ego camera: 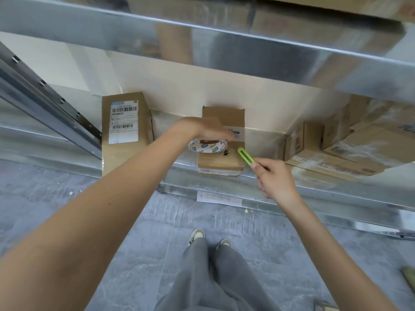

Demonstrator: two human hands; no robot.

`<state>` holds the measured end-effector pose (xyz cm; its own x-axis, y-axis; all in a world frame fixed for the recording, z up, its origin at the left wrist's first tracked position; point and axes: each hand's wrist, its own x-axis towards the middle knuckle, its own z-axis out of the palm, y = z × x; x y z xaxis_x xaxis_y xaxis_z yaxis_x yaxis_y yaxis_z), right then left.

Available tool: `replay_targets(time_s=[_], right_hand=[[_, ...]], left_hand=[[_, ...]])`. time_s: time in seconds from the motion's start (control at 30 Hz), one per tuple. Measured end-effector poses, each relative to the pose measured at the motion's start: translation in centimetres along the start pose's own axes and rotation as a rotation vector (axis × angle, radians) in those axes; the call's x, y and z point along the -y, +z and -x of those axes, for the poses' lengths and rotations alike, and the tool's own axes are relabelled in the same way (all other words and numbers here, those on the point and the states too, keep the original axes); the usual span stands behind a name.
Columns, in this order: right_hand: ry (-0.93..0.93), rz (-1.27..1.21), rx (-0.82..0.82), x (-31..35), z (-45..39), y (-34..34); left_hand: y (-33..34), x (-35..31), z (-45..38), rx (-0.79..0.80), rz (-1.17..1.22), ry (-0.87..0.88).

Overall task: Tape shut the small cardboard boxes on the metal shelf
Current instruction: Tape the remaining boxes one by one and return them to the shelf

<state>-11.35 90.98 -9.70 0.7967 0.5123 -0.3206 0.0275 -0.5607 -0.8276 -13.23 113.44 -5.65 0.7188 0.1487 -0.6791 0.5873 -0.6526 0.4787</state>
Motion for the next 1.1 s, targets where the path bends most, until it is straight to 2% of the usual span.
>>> replay_targets(time_s=[0.4, 1.1], right_hand=[[-0.027, 0.250, -0.080, 3.4, 0.7, 0.7], [-0.032, 0.259, -0.157, 4.0, 2.4, 2.0]], left_hand=[[0.0, -0.1, -0.4, 0.019, -0.008, -0.008], [-0.4, -0.2, -0.1, 0.052, 0.021, 0.010]])
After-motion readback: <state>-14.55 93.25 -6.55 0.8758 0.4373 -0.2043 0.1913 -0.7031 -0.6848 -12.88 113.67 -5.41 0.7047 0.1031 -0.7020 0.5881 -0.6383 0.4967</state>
